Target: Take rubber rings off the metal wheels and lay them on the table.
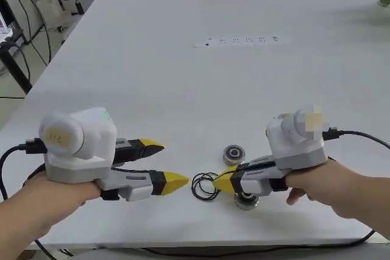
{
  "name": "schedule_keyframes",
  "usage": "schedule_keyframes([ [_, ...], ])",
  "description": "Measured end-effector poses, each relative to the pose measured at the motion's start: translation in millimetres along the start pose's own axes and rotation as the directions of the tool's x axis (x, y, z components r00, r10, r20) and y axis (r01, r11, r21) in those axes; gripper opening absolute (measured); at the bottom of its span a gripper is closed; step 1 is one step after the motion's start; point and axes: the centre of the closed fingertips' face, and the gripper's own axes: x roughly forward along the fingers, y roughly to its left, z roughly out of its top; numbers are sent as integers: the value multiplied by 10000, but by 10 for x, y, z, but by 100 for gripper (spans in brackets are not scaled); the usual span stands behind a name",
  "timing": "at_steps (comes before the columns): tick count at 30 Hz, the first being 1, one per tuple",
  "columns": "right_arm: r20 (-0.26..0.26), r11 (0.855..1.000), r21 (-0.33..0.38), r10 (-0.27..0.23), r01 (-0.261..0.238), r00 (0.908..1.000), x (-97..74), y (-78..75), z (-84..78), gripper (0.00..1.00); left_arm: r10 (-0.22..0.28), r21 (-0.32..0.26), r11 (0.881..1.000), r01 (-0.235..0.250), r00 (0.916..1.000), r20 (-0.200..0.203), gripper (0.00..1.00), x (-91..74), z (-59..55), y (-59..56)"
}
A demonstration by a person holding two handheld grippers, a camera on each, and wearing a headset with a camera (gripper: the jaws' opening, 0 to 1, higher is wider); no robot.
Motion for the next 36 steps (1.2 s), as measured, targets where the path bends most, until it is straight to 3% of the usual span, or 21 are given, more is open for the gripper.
schedule_keyframes([
  [7,-161,9997,-231,-114,110,9998,-13,6,-24,9,21,-8,10000,-20,10000,59,47,-12,26,-10],
  [19,319,9994,-87,-330,333,9989,-158,7,128,21,76,65,9999,-77,9998,158,47,-49,85,-27],
  [36,740,9964,-522,-630,670,9953,-451,129,259,34,193,164,9997,-198,9993,329,47,-161,145,-51],
])
